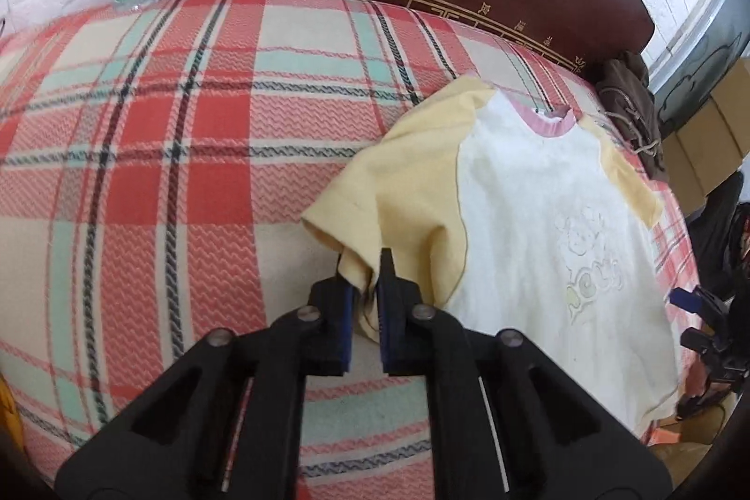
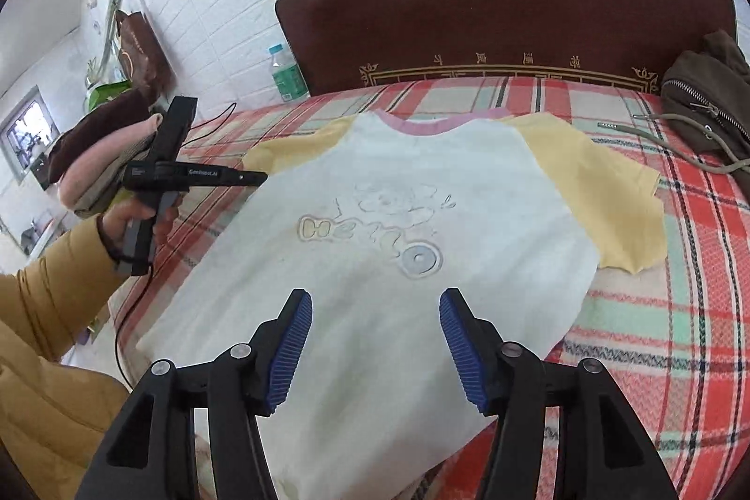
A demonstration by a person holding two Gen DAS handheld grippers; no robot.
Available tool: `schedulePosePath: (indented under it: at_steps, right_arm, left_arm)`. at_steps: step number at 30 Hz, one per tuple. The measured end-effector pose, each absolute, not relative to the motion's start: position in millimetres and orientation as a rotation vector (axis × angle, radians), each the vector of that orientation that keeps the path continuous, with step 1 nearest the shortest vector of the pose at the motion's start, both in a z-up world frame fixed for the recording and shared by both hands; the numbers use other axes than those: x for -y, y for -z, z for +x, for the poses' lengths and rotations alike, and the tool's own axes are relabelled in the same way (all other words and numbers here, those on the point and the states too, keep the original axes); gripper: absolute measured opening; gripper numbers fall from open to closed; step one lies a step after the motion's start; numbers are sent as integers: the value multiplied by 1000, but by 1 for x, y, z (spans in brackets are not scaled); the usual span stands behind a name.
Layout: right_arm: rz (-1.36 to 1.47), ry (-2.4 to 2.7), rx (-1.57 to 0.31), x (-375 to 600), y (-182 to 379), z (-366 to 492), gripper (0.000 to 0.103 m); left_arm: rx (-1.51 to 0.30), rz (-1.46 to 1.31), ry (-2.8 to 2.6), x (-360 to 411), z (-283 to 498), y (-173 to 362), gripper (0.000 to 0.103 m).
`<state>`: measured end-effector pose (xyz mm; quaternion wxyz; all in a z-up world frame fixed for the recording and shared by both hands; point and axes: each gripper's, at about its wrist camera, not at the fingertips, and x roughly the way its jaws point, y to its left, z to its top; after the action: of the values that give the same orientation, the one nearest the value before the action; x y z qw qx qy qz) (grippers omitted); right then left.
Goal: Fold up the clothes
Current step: 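Grasp the T-shirt hem with the right tool and pull it straight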
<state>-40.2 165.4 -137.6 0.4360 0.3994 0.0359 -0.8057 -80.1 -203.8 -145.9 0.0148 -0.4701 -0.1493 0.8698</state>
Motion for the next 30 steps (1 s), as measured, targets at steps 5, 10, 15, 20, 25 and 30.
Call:
schedulePosePath:
  at_steps: [5,10,15,20,25,30]
  right_arm:
    - [1031,2030,-67,-177,141,-34,58]
    - [1090,2049,-45,-195,149,-32,58]
    - [1149,2011,3,-216,160,-19,64]
    - [1116,1958,-41,-230,160,8,64]
    - [1016,1914,-166,-221,155,37,64]
    - [999,1816,-180,-201,167,38,43]
  left_arm:
    - [371,-1460,-2822,219,-87,117,9]
    - [377,-1481,-2872,232,-78,102,21]
    - [363,-1348,-2770,203,-21,101,75]
    - [143,-1257,-2562,125,45,104,75]
    - [-21,-1253,-2344,58,84,121,76]
    - [-34,-1321,-2288,45,85,139,76]
